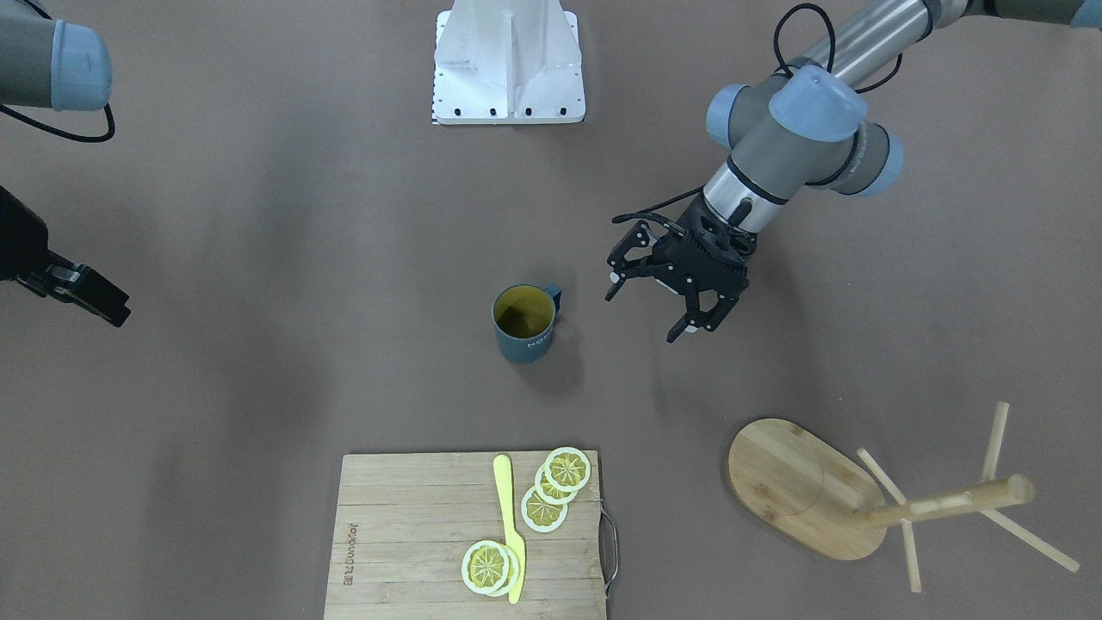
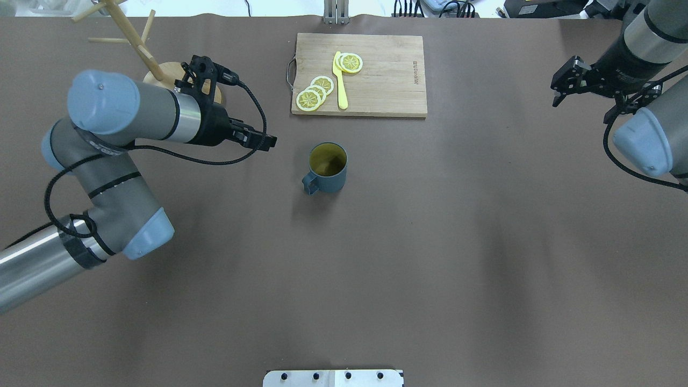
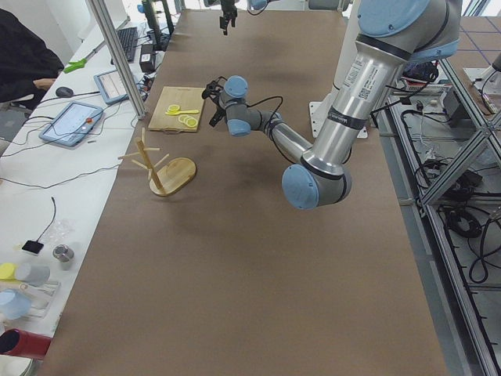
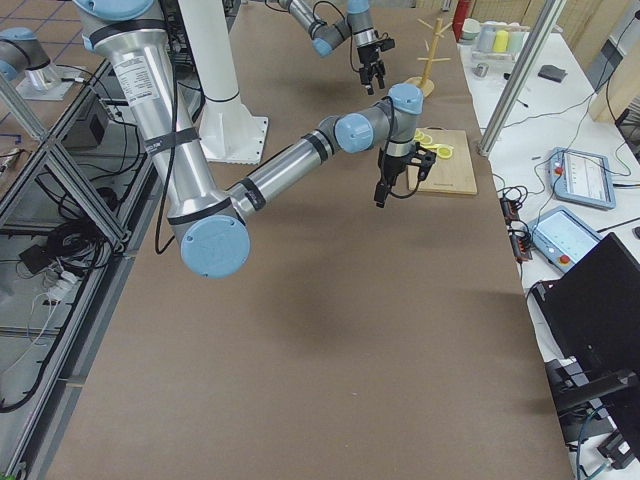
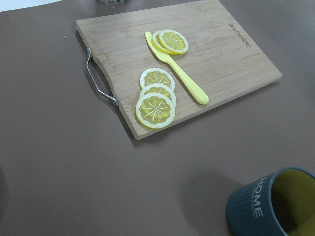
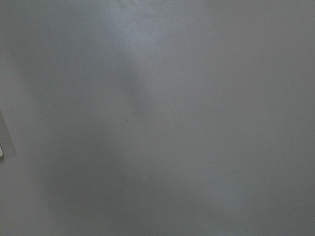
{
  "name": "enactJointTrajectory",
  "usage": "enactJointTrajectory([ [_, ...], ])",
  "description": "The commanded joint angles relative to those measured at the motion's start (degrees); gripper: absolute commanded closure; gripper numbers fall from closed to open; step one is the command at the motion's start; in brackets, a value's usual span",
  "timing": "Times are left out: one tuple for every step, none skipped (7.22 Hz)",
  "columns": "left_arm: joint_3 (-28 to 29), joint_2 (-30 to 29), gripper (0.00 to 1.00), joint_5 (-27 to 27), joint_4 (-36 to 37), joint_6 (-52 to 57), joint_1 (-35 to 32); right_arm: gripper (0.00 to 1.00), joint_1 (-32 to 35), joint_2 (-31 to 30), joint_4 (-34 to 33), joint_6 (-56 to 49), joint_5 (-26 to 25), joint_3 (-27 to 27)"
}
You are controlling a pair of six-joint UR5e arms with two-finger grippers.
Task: Hang cup on storage rack
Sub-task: 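Reach the left gripper to the blue mug and grasp its handle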
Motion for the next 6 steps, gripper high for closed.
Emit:
enactJointTrajectory([
  [0.1, 0.4, 0.05, 12.1, -5.7, 0.0, 10.6, 0.00, -0.4, 0.0, 1.7, 0.1, 0.1, -0.1],
  [0.4, 0.7, 0.07, 15.9, -8.3, 0.1, 13.7, 0.00, -0.6, 0.0, 1.8, 0.1, 0.0, -0.1],
  [0.2, 1.0, 0.07, 16.6, -8.7, 1.3, 14.4, 0.00, -0.8, 0.3, 1.8, 0.1, 0.1, -0.1],
  [0.3, 1.0, 0.07, 17.4, -8.9, 4.2, 14.5, 0.00, -0.9, 0.3, 1.8, 0.1, 0.0, -0.1],
  [0.6, 1.1, 0.07, 19.0, -9.1, 6.2, 14.4, 0.00, -0.9, 0.3, 1.8, 0.1, 0.0, -0.1],
  [1.2, 0.5, 0.07, 20.5, -9.8, 9.9, 14.5, 0.00, -1.3, 0.3, 1.8, 0.1, 0.0, 0.0],
])
